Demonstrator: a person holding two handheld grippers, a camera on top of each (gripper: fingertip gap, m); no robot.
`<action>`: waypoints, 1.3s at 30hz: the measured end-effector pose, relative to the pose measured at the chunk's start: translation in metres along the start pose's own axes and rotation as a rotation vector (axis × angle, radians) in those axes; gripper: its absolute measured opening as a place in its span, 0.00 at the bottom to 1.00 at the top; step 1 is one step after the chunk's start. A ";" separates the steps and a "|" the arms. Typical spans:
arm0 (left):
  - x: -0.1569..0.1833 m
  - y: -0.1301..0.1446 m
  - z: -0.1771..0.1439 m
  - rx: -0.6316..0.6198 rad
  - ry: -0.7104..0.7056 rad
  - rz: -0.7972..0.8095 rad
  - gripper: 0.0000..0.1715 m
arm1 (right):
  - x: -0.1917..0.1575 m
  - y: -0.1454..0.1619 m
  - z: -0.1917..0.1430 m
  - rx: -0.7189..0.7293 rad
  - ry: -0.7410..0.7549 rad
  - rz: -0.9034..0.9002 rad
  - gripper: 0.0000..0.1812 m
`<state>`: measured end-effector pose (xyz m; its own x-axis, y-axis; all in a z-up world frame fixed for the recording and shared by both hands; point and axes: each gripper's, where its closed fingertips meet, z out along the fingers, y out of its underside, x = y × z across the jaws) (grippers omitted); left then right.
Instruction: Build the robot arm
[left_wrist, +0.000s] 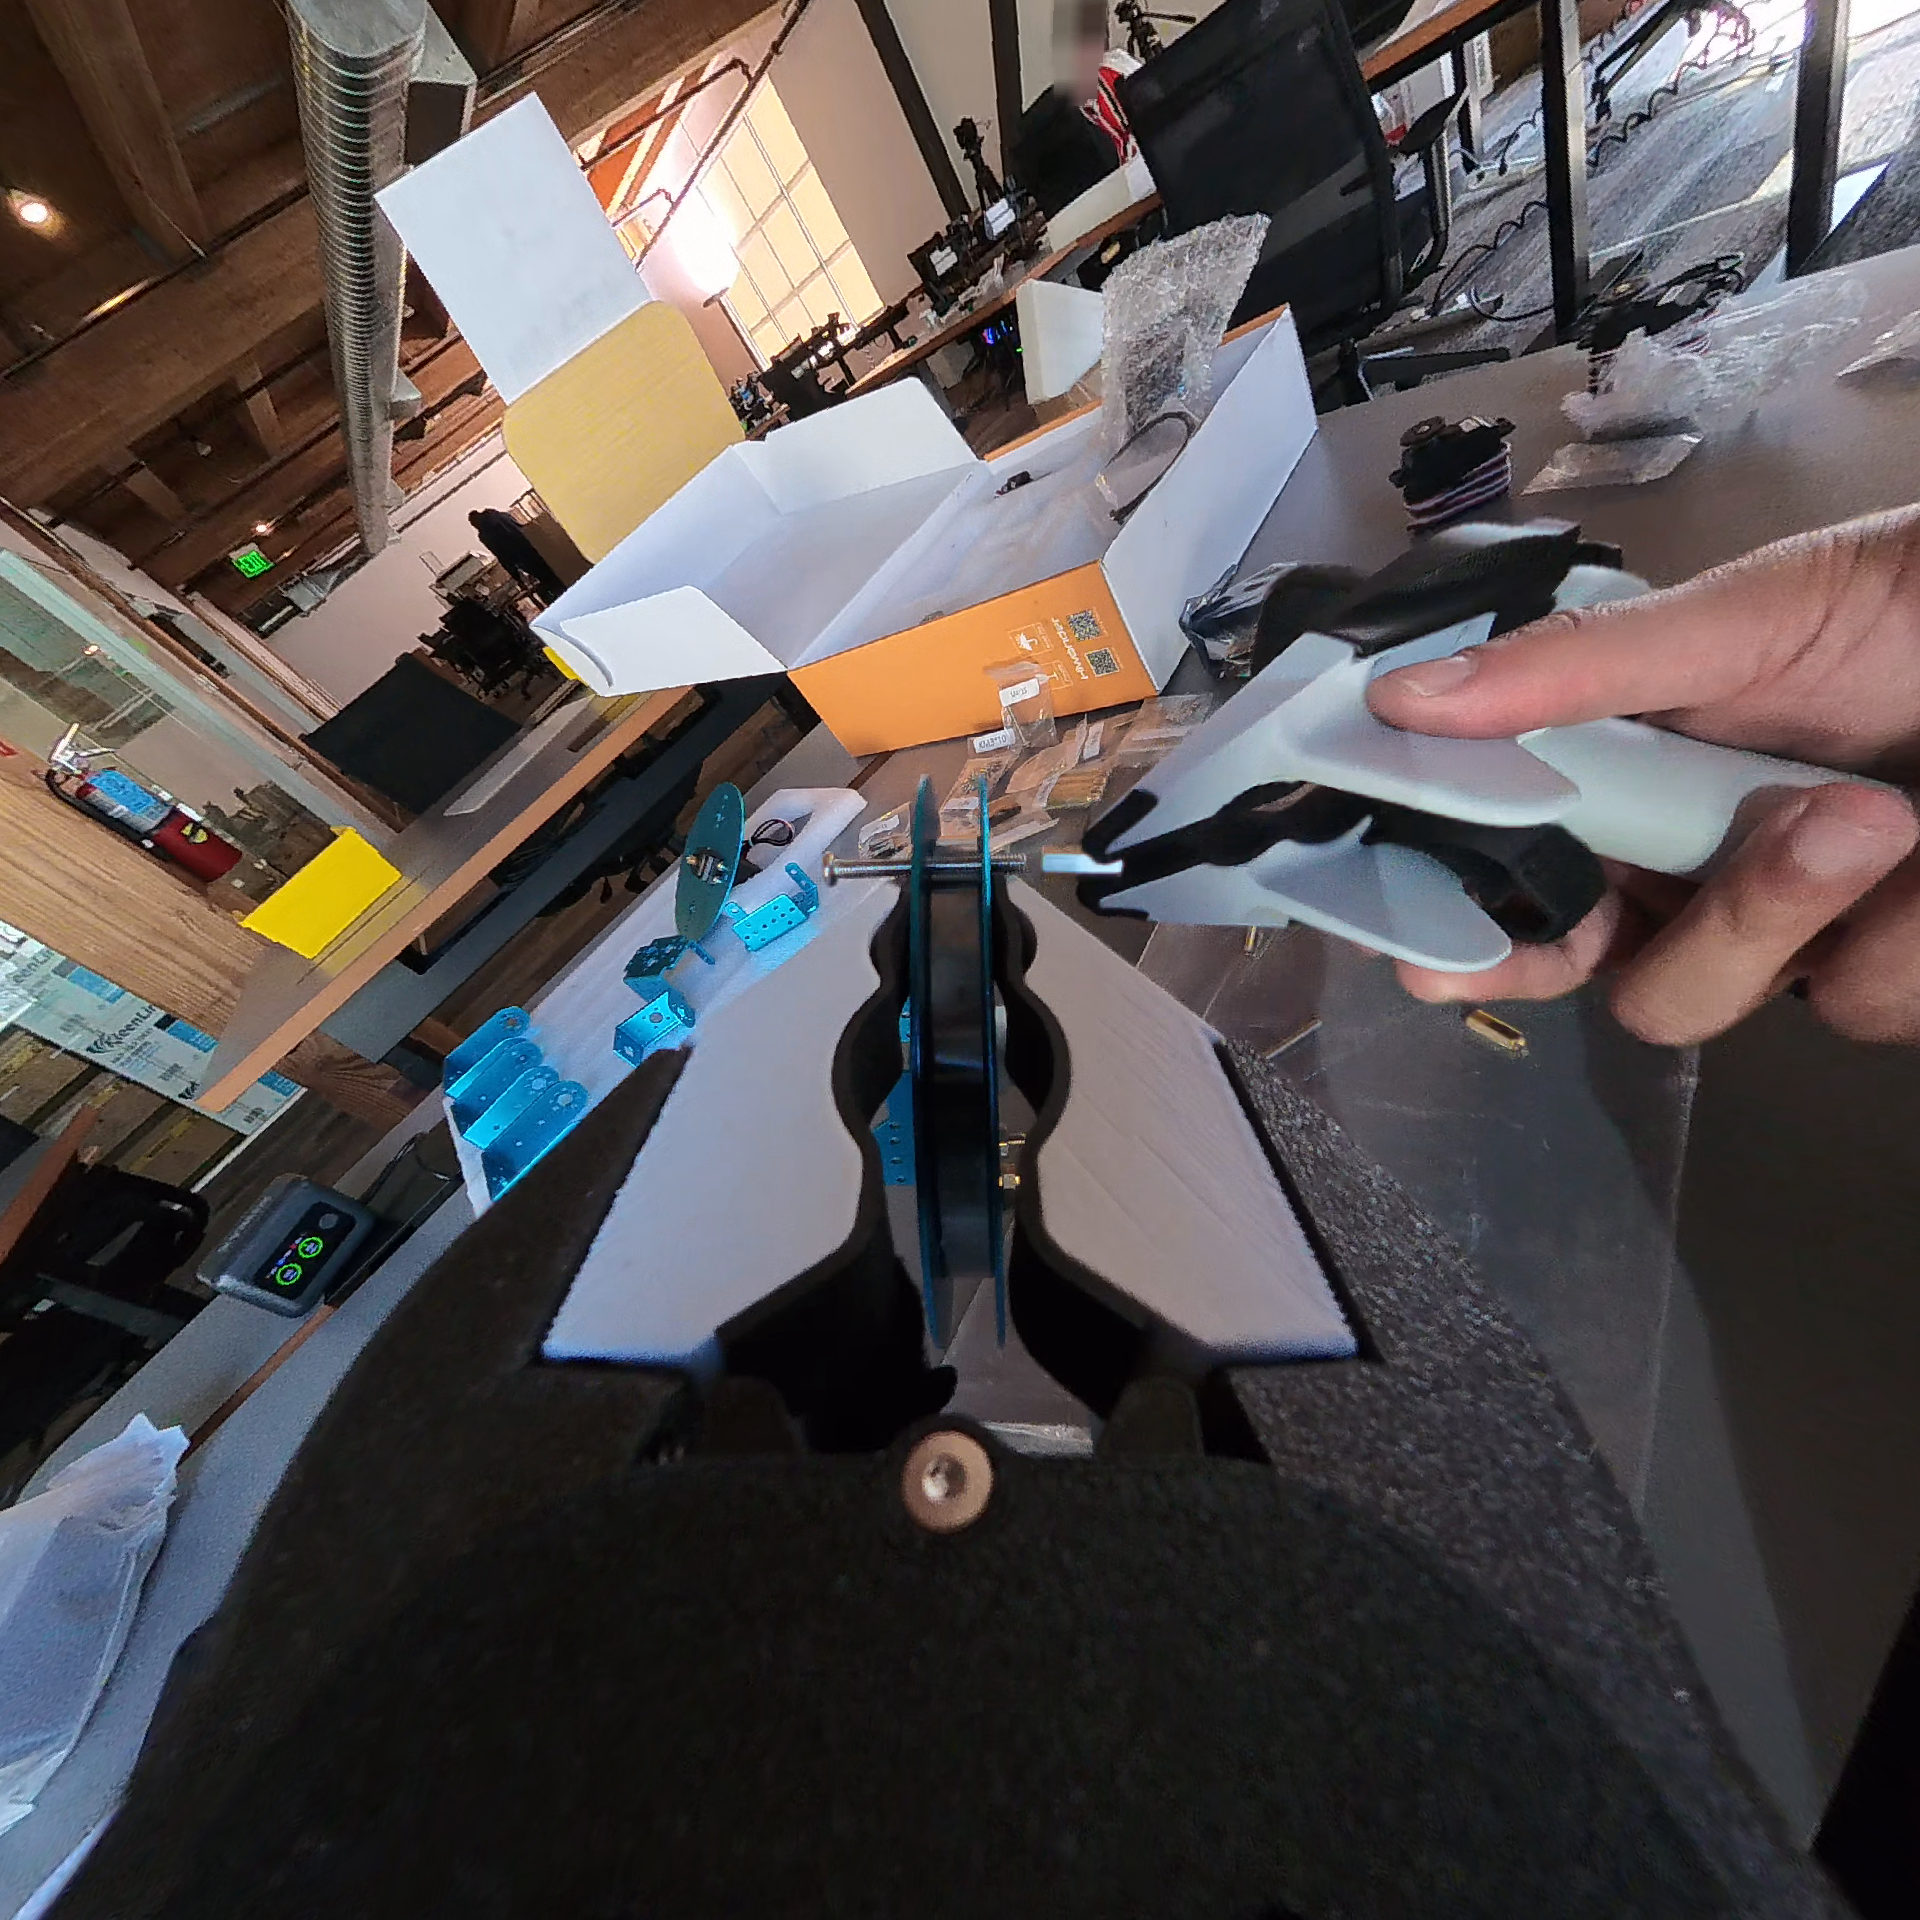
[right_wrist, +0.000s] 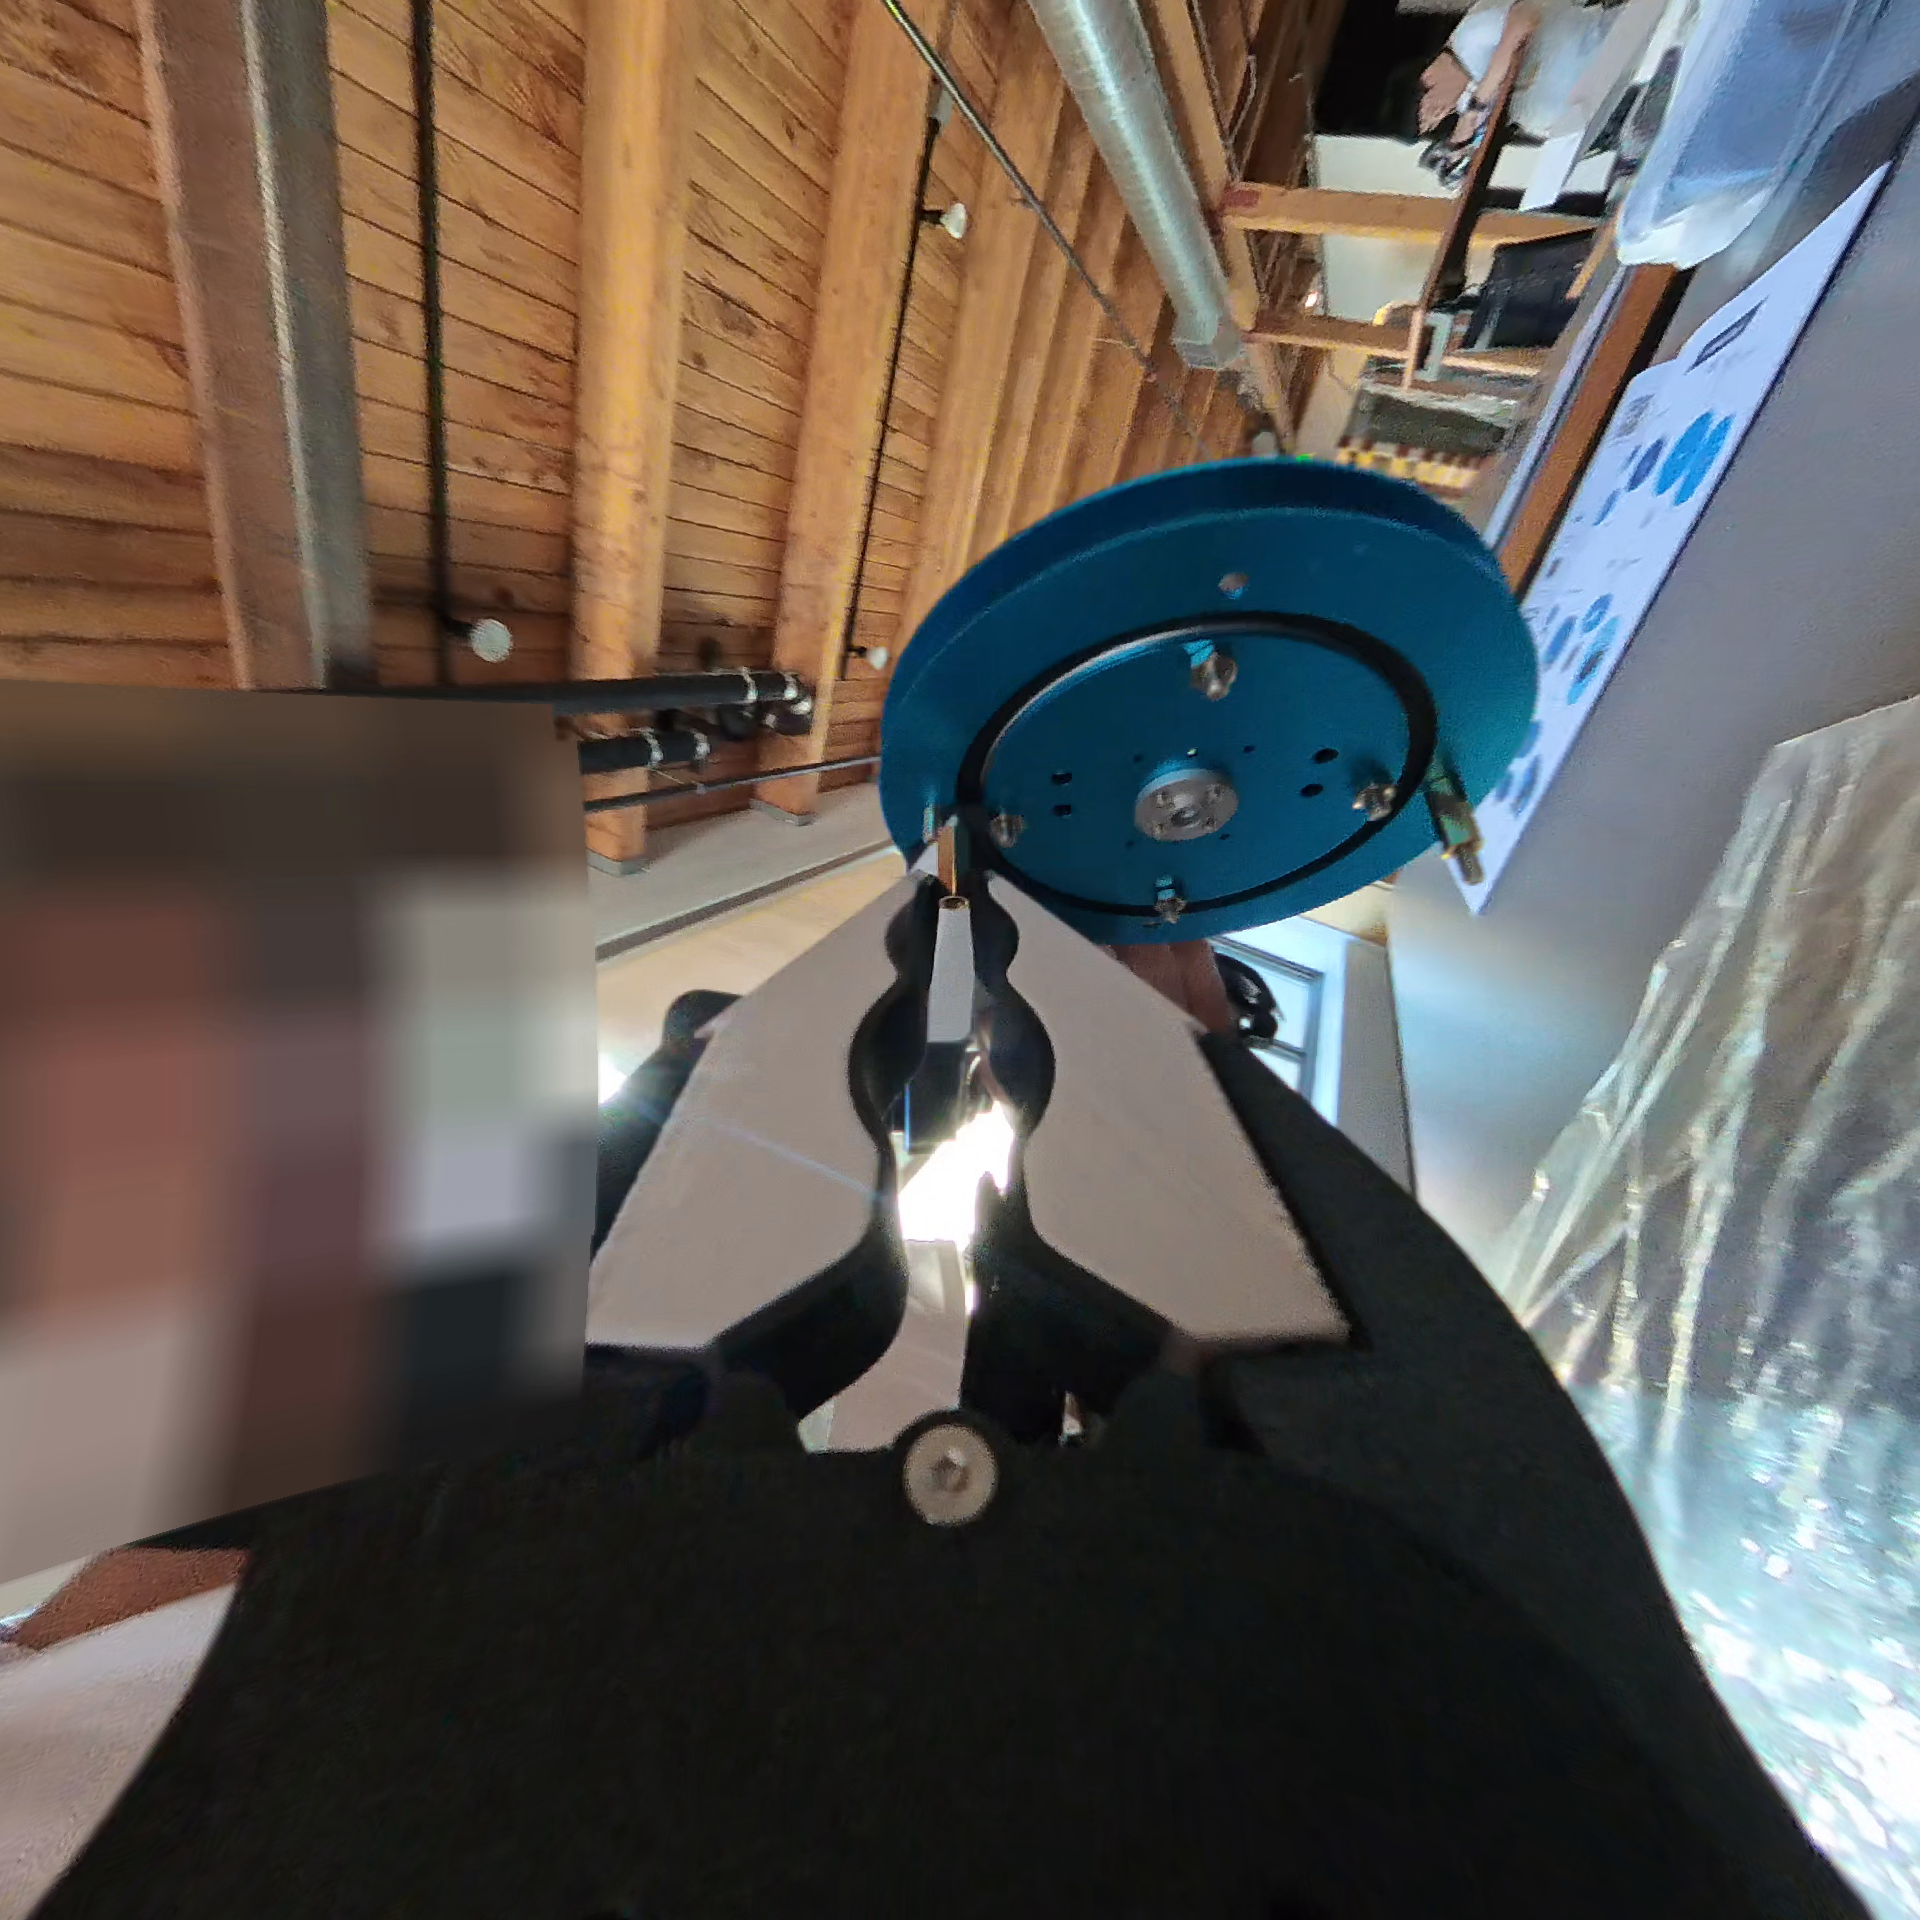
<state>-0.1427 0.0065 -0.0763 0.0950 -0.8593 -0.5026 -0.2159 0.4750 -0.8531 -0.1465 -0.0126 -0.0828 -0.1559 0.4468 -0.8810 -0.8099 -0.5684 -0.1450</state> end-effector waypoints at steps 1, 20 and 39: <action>0.000 0.000 0.000 -0.002 0.002 -0.001 0.07 | 0.001 -0.001 -0.002 -0.005 0.014 -0.017 0.03; 0.037 0.048 -0.001 -0.164 0.208 -0.302 0.07 | 0.052 0.014 -0.041 -0.271 0.545 -0.622 0.03; 0.031 0.042 -0.010 -0.103 0.254 -0.265 0.07 | 0.112 0.024 -0.108 -1.032 0.921 -1.043 0.03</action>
<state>-0.1586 -0.0017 -0.1260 -0.0801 -0.9756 -0.2046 -0.3142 0.2195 -0.9236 -0.1228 -0.0505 -0.2337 0.8014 0.5836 -0.1308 0.3715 -0.6571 -0.6559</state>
